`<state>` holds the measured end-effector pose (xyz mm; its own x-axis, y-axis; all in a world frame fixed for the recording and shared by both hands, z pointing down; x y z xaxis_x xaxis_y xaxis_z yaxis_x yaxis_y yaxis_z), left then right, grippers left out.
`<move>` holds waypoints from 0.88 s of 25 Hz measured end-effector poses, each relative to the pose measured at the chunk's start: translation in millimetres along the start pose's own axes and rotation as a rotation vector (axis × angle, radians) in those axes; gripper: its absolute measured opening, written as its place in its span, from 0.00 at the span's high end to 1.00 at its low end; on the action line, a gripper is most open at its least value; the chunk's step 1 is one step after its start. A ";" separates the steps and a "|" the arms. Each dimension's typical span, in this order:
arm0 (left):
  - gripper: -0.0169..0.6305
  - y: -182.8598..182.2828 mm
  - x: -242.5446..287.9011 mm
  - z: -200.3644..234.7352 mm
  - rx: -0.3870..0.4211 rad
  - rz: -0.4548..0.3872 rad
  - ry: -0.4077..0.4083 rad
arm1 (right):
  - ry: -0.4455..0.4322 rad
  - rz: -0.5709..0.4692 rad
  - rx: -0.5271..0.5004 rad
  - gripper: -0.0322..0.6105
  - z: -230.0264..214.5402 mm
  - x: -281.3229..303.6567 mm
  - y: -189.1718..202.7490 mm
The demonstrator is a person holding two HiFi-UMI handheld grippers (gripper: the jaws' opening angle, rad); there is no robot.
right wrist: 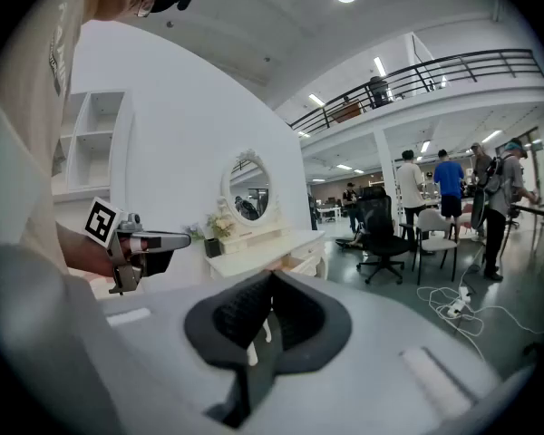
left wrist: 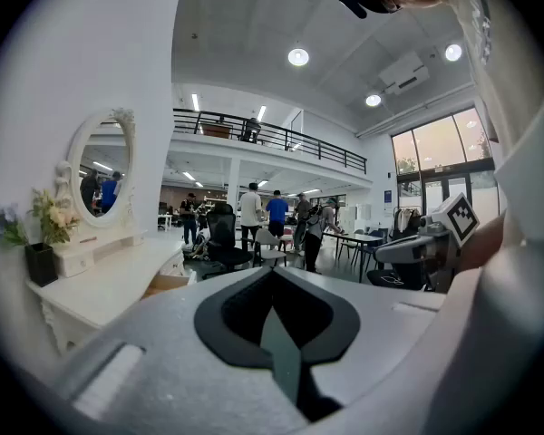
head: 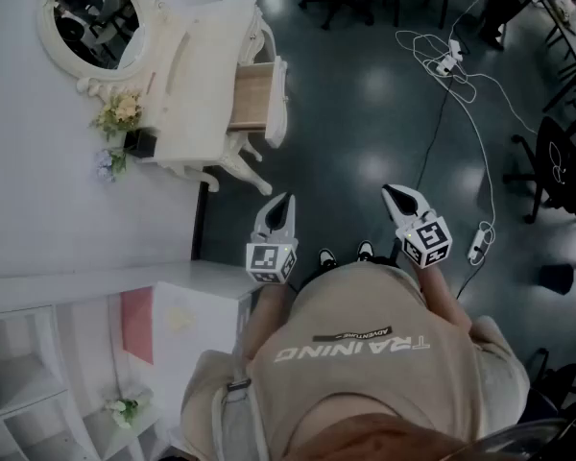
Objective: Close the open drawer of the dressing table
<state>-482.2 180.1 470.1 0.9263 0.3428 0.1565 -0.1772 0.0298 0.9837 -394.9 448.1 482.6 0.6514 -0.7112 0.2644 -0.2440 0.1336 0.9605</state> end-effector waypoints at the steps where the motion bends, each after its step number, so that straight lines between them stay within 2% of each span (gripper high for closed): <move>1: 0.96 -0.1 2.9 1.9 0.001 0.000 0.004 | 0.002 0.000 0.000 0.94 -2.0 2.6 -0.1; 8: 0.96 -2.9 13.6 25.8 0.010 0.001 0.034 | 0.023 -0.014 -0.005 0.94 -1.4 22.9 -5.5; 15: 0.96 -5.0 29.3 46.0 0.022 0.003 0.104 | 0.089 -0.034 0.012 0.94 3.1 36.9 -8.3; 22: 0.96 6.5 55.0 69.0 -0.003 0.023 0.157 | 0.131 0.009 -0.005 0.94 1.7 49.8 -5.7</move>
<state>-409.4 134.4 491.2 0.8584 0.4862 0.1633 -0.1994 0.0230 0.9796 -362.3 410.7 490.2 0.7377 -0.6136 0.2815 -0.2470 0.1427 0.9584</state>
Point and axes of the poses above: the fingertips, and each gripper's own axes: x forward along the fingers, z to its left, y out of its underside, the point moved 6 cm from there along -x, backward along the fingers, and after that the axes turned 9 degrees about y, right-handed, at the moved point
